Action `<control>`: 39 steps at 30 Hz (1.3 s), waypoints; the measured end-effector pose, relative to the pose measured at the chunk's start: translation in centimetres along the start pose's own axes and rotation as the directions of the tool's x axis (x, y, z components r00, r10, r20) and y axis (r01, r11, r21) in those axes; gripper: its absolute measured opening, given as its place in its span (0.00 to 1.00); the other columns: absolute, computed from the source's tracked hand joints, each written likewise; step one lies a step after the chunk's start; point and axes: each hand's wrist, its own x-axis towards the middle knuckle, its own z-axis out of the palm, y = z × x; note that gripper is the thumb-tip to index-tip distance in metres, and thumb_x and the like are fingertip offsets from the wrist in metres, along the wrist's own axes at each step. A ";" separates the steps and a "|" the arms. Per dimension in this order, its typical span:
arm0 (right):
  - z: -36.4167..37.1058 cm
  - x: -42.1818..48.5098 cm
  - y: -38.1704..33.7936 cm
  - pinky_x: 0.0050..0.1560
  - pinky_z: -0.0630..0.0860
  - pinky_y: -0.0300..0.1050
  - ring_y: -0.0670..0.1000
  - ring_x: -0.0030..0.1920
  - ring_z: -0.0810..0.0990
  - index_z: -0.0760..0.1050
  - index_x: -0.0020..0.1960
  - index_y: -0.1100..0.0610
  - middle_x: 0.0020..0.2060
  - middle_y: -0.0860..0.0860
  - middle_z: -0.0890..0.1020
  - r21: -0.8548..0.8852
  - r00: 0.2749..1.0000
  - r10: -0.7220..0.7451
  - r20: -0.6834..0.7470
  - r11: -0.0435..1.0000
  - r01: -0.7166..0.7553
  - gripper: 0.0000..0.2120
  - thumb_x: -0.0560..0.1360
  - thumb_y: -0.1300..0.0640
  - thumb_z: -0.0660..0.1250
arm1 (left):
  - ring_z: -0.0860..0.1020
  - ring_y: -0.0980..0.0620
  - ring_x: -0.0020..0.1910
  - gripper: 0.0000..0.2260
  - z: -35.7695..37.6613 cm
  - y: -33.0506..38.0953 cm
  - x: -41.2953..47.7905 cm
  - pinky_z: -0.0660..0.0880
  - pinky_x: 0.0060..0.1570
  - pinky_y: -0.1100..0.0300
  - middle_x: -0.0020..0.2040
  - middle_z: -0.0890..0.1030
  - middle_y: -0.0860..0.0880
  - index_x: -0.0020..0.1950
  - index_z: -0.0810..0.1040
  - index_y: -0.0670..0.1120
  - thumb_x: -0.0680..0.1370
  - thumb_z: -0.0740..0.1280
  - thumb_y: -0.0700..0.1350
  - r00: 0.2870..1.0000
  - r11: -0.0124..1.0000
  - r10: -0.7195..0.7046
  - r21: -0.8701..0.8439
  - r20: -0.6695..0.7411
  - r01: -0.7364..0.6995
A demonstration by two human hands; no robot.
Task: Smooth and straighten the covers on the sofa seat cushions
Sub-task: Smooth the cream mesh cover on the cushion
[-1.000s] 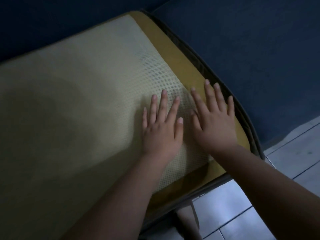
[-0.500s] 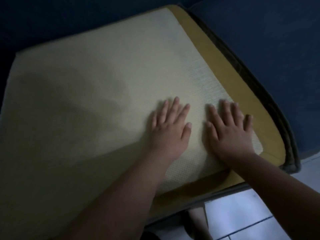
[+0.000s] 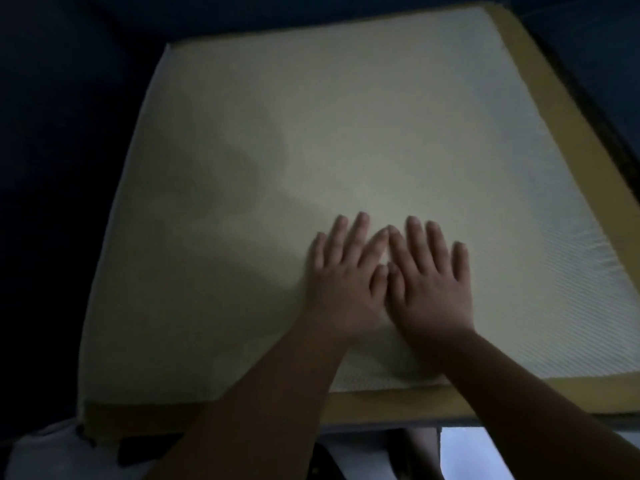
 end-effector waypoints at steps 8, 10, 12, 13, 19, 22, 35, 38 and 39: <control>-4.4 3.0 -5.2 0.73 0.38 0.63 0.56 0.77 0.36 0.44 0.79 0.48 0.78 0.54 0.41 0.158 0.978 -0.055 -0.200 0.983 0.088 0.29 0.80 0.44 0.42 | 0.46 0.48 0.78 0.25 -5.5 -3.7 -0.6 0.47 0.73 0.46 0.80 0.51 0.50 0.77 0.58 0.55 0.79 0.49 0.54 0.952 0.986 -0.104 -0.153 -0.289 0.062; -5.2 3.9 -7.8 0.74 0.39 0.61 0.56 0.77 0.39 0.46 0.79 0.48 0.78 0.54 0.44 0.243 0.946 -0.046 -0.320 0.962 0.129 0.28 0.81 0.47 0.45 | 0.47 0.46 0.78 0.25 -6.6 -5.6 -0.8 0.49 0.73 0.46 0.79 0.52 0.48 0.78 0.58 0.54 0.80 0.51 0.53 0.914 0.983 -0.157 -0.150 -0.375 0.107; -4.5 4.6 -9.6 0.74 0.38 0.58 0.55 0.77 0.38 0.45 0.79 0.48 0.78 0.54 0.43 0.308 0.952 -0.041 -0.304 0.941 0.139 0.28 0.80 0.47 0.45 | 0.48 0.45 0.78 0.25 -5.7 -8.2 -1.5 0.49 0.73 0.46 0.79 0.52 0.48 0.78 0.58 0.53 0.80 0.51 0.53 0.906 0.971 -0.227 -0.157 -0.356 0.181; -3.6 4.6 -10.1 0.74 0.37 0.58 0.55 0.77 0.37 0.43 0.79 0.48 0.78 0.53 0.42 0.283 0.966 -0.073 -0.246 0.948 0.144 0.28 0.80 0.46 0.44 | 0.50 0.45 0.78 0.25 -4.7 -9.5 -2.2 0.50 0.73 0.45 0.79 0.54 0.48 0.77 0.59 0.54 0.80 0.50 0.53 0.912 0.966 -0.254 -0.121 -0.323 0.227; 1.2 3.7 -10.2 0.74 0.37 0.60 0.54 0.76 0.32 0.36 0.78 0.46 0.77 0.52 0.37 -0.011 0.987 -0.160 0.025 0.987 0.160 0.28 0.79 0.43 0.34 | 0.55 0.45 0.77 0.26 -1.5 -12.1 -3.6 0.53 0.72 0.42 0.78 0.58 0.49 0.76 0.61 0.56 0.78 0.48 0.57 0.952 0.956 -0.285 0.035 -0.111 0.290; 0.1 3.8 -10.8 0.74 0.37 0.61 0.54 0.75 0.31 0.36 0.78 0.46 0.77 0.54 0.35 0.006 0.988 -0.140 0.062 0.990 0.140 0.30 0.78 0.41 0.33 | 0.54 0.45 0.77 0.26 -2.9 -12.5 -3.9 0.54 0.72 0.42 0.78 0.57 0.49 0.76 0.61 0.55 0.78 0.46 0.56 0.957 0.966 -0.257 -0.070 -0.138 0.249; 2.2 3.2 -26.0 0.74 0.43 0.63 0.58 0.78 0.44 0.49 0.79 0.49 0.78 0.56 0.48 0.113 0.889 -0.439 -0.131 0.884 0.453 0.27 0.81 0.46 0.45 | 0.37 0.45 0.77 0.26 -4.9 -23.4 -11.8 0.42 0.75 0.43 0.79 0.38 0.48 0.78 0.42 0.57 0.81 0.44 0.58 0.820 0.820 -0.572 -0.001 -0.005 0.572; 4.2 3.2 -25.8 0.74 0.42 0.63 0.59 0.78 0.45 0.50 0.78 0.47 0.78 0.56 0.50 -0.030 0.888 -0.460 -0.019 0.888 0.459 0.28 0.80 0.42 0.40 | 0.37 0.47 0.77 0.25 -4.1 -23.8 -11.5 0.39 0.75 0.46 0.79 0.38 0.50 0.77 0.40 0.61 0.82 0.45 0.58 0.811 0.810 -0.581 -0.046 0.075 0.584; 4.2 3.3 -25.8 0.74 0.42 0.63 0.59 0.78 0.44 0.49 0.78 0.47 0.78 0.56 0.49 -0.038 0.886 -0.463 -0.013 0.886 0.462 0.28 0.80 0.42 0.39 | 0.37 0.47 0.77 0.25 -4.2 -23.8 -11.4 0.39 0.75 0.46 0.79 0.38 0.50 0.77 0.40 0.61 0.82 0.45 0.58 0.818 0.817 -0.573 -0.047 0.055 0.575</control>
